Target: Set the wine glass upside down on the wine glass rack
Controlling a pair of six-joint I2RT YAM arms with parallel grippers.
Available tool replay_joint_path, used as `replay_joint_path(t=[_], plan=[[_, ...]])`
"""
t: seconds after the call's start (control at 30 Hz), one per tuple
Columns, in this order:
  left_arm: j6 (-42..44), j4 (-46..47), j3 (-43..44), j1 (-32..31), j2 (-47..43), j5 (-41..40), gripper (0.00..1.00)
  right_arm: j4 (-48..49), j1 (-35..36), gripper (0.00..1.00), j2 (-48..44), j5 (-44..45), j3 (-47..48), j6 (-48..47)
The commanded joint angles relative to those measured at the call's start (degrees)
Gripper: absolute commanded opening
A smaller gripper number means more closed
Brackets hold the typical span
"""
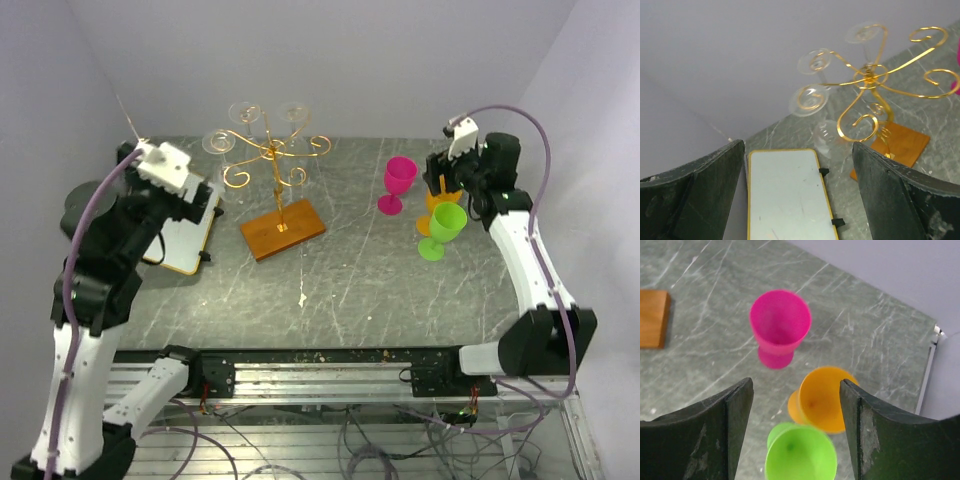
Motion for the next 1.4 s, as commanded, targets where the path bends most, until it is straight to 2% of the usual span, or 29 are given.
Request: replay_joint_path(t=[0.0, 0.13, 0.27, 0.53, 0.83, 1.13, 1.37], plan=[[-9.8, 3.3, -4.8, 7.4, -6.0, 2.6, 0.99, -1.6, 1.9, 0.68, 9.6, 6.4, 9.7, 4.4], [-10.2, 0.5, -6.5, 10.9, -9.1, 2.1, 0.98, -4.5, 4.6, 0.59, 17.7, 11.9, 16.4, 5.0], [-9.4, -2.5, -7.5, 11.8, -10.1, 2.4, 0.98, -6.0, 7.0, 0.56, 24.5, 17.7, 21.3, 5.3], [-9.1, -1.9, -10.1, 12.5, -10.6, 2.7, 0.97, -8.4, 7.7, 0.45, 33.2, 21.3, 26.4, 5.7], [-8.2, -2.2, -10.1, 12.6, -10.8, 5.5, 0.97, -7.8, 7.7, 0.34, 35.1, 20.1, 25.2, 5.4], [-5.4, -2.4, -12.0, 12.6, -11.2, 3.9, 0.98, -8.3, 7.7, 0.19, 35.6, 19.3, 25.9, 5.5], [-7.7, -2.5, -11.5, 12.6, -10.1, 3.5, 0.99, -7.5, 7.7, 0.09, 34.1, 18.7, 25.2, 5.0]])
